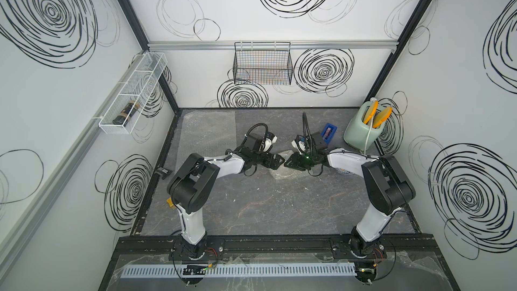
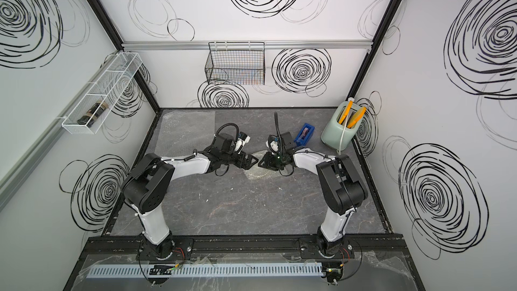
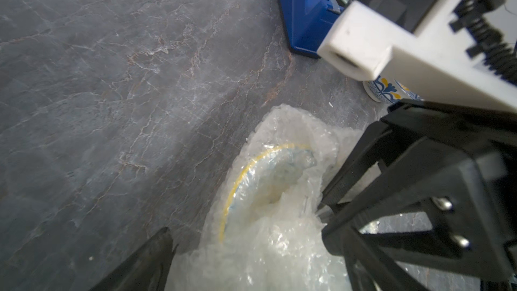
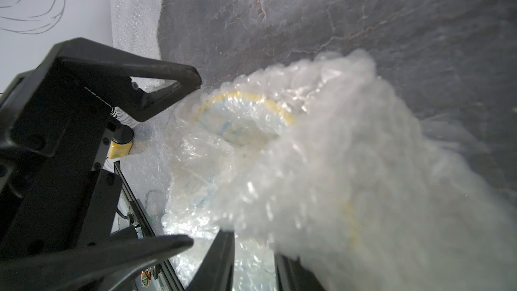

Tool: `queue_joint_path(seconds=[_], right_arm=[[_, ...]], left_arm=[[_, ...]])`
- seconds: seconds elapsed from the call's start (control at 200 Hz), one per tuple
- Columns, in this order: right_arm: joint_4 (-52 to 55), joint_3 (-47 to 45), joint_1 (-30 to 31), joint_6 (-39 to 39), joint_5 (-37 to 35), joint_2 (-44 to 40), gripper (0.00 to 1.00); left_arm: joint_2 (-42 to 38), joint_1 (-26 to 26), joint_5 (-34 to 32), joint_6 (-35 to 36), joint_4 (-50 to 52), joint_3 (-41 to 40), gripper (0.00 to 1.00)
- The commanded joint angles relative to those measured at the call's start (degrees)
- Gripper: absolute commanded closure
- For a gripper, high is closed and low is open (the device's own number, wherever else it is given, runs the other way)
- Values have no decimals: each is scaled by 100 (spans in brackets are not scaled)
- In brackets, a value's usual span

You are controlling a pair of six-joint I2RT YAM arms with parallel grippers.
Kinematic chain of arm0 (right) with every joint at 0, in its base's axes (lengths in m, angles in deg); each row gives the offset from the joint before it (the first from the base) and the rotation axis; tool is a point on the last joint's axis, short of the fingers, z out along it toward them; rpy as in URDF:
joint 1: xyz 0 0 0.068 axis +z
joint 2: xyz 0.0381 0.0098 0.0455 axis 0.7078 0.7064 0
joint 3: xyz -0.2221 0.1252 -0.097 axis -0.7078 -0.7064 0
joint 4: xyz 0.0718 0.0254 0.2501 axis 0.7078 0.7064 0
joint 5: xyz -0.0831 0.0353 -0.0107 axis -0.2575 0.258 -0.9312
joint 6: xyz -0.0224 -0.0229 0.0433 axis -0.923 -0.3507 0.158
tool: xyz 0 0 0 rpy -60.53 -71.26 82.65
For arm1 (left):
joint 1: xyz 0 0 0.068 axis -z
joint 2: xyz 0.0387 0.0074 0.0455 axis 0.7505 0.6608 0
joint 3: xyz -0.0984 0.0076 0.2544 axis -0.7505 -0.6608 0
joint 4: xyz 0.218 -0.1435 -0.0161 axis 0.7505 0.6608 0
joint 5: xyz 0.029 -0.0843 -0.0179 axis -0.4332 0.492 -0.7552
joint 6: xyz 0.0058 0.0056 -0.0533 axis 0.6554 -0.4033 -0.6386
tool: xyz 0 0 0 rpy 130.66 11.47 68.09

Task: Wrap bowls in bubble wrap
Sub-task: Stick the tape on the bubble wrap.

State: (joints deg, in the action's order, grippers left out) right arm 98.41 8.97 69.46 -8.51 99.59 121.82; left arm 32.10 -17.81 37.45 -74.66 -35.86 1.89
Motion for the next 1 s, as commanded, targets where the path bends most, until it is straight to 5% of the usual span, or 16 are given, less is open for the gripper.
queue_joint_path(seconds=[0.0, 0.26, 0.73, 0.996], right_arm=[[74, 63, 18, -138, 13, 19, 69], [108, 50, 12, -153, 4, -16, 69], [86, 28, 7, -154, 13, -12, 69], [131, 27, 4, -154, 4, -16, 68]], left_arm=[[173, 108, -87, 136, -11, 256, 3], [523, 265, -612, 255, 503, 689, 0], [850, 248, -447, 161, 475, 783, 39], [1015, 292, -592, 28, 454, 882, 51]])
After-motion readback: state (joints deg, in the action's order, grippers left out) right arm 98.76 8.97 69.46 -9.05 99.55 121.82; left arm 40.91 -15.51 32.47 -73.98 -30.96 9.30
